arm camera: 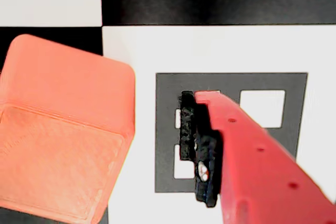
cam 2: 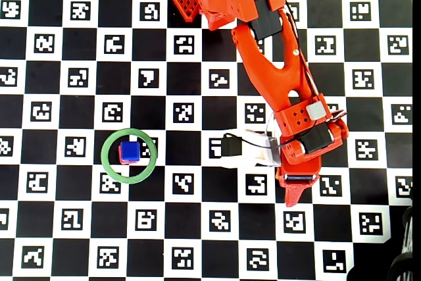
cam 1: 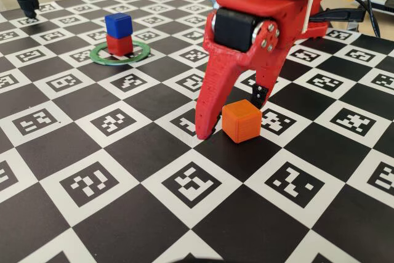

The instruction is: Grab the red cube then put it in the green circle then put the blue cube on top and finally the orange cube on top

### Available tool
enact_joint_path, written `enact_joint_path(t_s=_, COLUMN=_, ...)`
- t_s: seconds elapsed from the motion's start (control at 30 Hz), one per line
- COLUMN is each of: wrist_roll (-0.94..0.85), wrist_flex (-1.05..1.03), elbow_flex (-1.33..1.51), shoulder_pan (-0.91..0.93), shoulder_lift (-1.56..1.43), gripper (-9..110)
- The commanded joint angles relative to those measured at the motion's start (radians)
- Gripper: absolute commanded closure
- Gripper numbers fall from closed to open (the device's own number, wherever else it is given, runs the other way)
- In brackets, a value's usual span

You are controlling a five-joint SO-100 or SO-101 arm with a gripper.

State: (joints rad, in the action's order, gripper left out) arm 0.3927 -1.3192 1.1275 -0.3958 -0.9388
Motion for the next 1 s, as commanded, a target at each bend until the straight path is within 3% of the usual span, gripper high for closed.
enact_joint_path(t_s=0.0, wrist_roll=0.014, wrist_flex=0.008, elbow_flex=-0.015, shoulder_pan=-0.002, shoulder_lift=-0.041, gripper=54)
enact_joint_path(t_s=0.97, wrist_roll=0.229, wrist_flex=0.054, elbow_flex=-0.075, shoulder_pan=-0.014, shoulder_lift=-0.006, gripper=56)
